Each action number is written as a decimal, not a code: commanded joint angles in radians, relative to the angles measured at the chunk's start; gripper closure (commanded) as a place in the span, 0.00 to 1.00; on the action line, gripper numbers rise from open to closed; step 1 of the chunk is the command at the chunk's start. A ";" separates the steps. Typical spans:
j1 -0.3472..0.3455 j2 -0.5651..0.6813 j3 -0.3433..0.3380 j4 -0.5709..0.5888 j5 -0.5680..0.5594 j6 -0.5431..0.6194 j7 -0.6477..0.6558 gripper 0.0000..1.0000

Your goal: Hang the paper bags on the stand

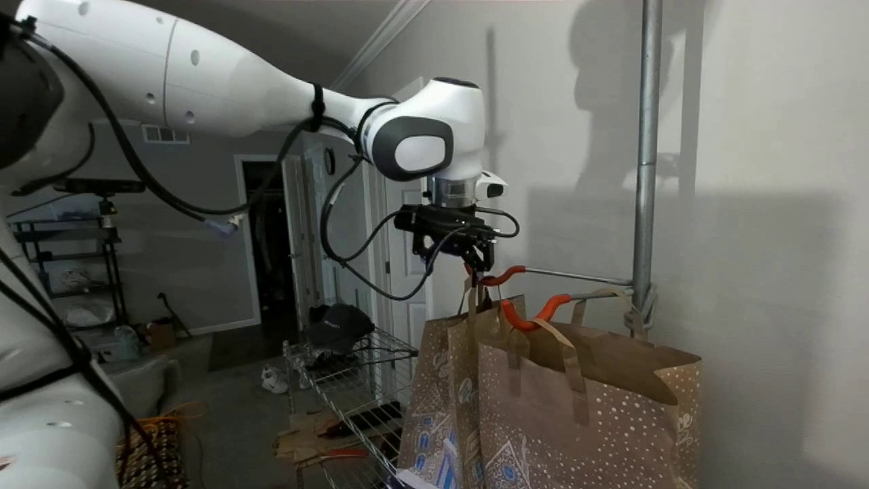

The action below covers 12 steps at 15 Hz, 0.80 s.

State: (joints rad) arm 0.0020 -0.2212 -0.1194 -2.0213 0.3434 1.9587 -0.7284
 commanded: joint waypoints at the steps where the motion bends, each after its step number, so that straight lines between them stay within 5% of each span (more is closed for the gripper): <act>1: -0.025 -0.177 0.014 -0.153 -0.135 0.032 0.064 0.00; 6: -0.049 -0.406 -0.007 -0.331 -0.218 0.136 0.154 0.00; 12: -0.054 -0.555 -0.039 -0.434 -0.333 0.129 0.214 0.00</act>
State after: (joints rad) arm -0.0556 -0.7075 -0.1545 -2.3959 0.0651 2.0636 -0.5556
